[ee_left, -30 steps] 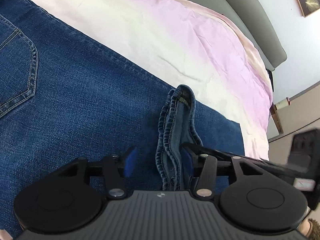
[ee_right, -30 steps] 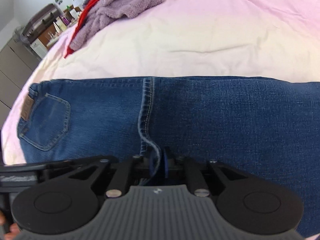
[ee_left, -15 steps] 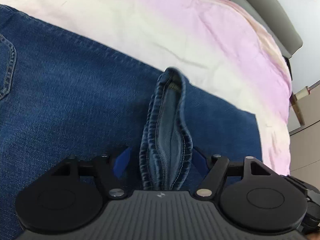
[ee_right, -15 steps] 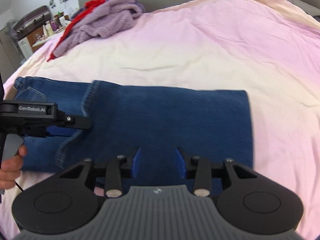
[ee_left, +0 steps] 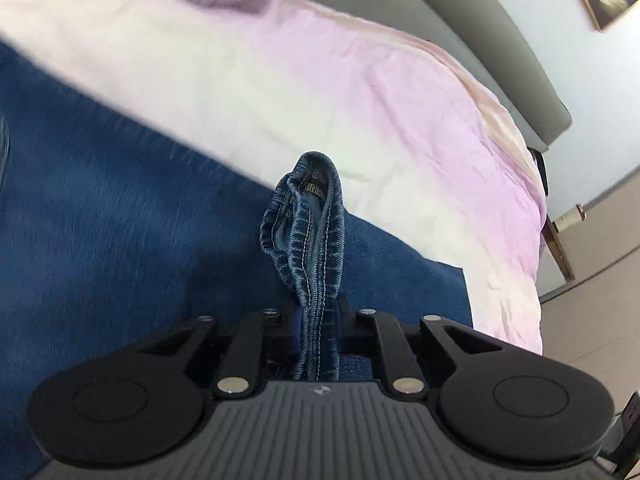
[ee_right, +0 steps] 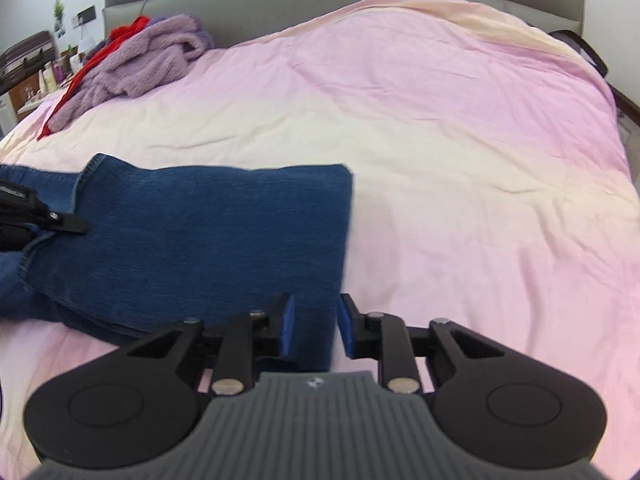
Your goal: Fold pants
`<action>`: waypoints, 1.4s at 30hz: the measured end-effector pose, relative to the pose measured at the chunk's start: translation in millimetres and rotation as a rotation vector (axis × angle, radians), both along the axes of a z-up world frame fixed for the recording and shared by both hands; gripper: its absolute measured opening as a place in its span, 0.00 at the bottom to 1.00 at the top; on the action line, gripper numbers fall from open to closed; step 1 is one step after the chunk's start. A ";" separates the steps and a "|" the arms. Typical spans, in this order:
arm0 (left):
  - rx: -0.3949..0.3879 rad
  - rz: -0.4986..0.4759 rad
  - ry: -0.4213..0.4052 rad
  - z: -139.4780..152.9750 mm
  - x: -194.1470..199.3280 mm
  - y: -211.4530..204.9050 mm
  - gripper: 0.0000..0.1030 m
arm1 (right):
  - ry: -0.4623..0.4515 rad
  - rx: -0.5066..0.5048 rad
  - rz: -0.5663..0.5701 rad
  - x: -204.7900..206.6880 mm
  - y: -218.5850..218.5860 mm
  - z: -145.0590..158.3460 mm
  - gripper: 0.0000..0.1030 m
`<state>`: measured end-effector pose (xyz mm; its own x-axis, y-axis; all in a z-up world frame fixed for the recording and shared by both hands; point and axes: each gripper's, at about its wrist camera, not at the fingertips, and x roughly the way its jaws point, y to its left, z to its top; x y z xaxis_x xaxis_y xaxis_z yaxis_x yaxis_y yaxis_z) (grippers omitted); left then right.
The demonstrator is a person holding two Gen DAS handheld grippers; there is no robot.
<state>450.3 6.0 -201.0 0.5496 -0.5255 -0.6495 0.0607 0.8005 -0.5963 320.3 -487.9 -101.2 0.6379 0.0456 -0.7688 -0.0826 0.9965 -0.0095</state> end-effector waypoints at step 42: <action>0.507 -0.157 0.067 -38.6 -12.1 -56.4 0.41 | -0.282 -0.966 0.392 -95.6 91.9 -97.8 0.02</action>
<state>438.2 -50.4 -239.6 0.4384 -0.2098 -0.8740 0.1784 0.9733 -0.1441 224.7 -396.1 -198.9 0.8704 -0.2622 -0.4167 -0.2661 0.4618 -0.8462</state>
